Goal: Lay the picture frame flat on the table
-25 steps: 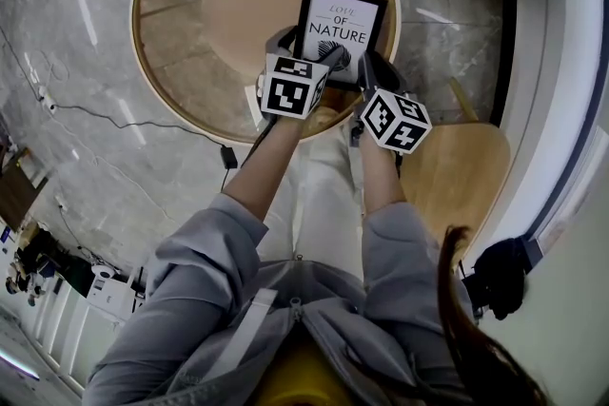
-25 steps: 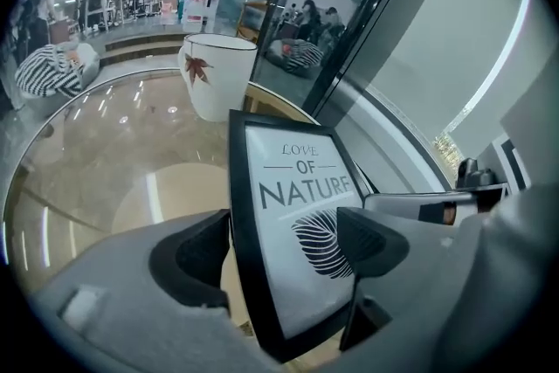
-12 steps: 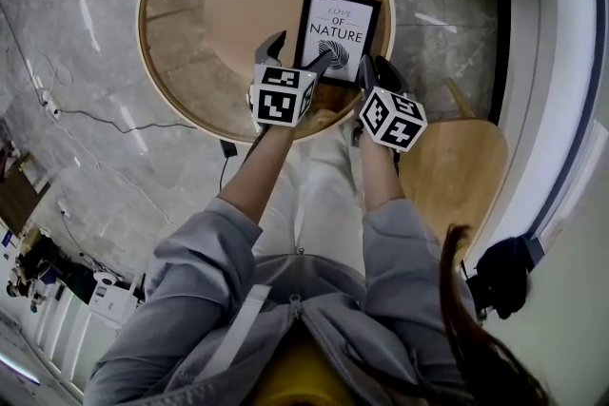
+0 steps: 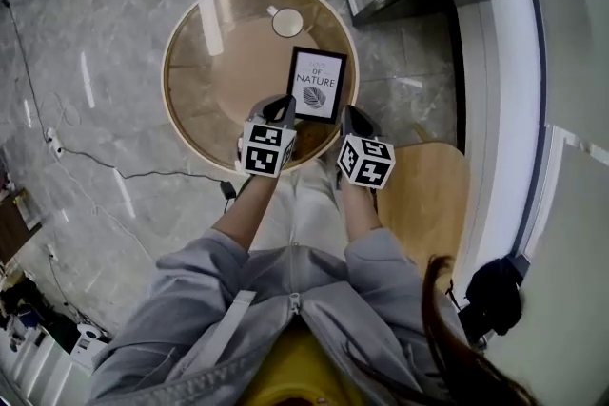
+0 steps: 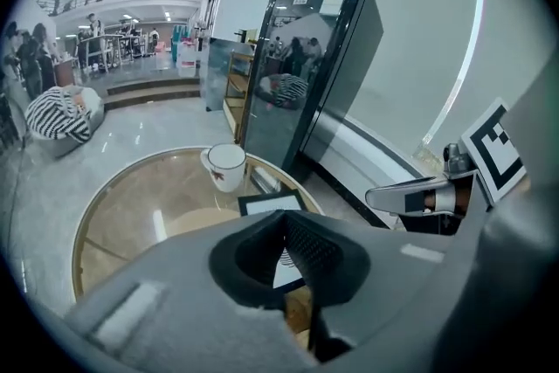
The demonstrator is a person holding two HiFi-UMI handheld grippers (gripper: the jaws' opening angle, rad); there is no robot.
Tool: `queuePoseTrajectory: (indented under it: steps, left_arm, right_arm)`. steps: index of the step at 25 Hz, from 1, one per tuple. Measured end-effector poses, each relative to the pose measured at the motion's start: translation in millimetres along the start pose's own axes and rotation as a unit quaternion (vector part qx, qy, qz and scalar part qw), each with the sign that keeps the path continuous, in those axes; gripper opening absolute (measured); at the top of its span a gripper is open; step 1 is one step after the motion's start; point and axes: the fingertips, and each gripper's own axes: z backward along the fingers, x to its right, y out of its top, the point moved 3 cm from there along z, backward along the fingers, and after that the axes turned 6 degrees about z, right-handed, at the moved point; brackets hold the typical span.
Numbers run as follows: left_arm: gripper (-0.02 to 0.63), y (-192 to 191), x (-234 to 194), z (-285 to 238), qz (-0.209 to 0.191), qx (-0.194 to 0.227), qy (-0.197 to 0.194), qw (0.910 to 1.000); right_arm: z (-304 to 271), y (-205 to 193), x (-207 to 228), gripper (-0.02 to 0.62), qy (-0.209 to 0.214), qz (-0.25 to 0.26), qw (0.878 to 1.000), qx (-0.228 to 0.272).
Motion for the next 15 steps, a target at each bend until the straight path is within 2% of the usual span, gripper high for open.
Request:
queuePoseTrajectory:
  steps: [7,11,15]
  left_arm:
    - [0.006,52.3,33.5,95.7,-0.036,0.056,0.003,0.9978]
    - [0.006,83.1,51.1,147.7,-0.058,0.106,0.005,0.9927]
    - [0.006,108.0,73.6,193.6,-0.057,0.158,-0.002,0.9858]
  right_arm:
    - [93.3,57.8,-31.2,0.0,-0.012,0.046,0.998,0.042]
    - [148.2,93.1,-43.8,0.0,-0.019,0.072,0.994,0.086]
    - [200.2,120.2,-54.3,0.0,-0.021,0.074,0.988,0.135]
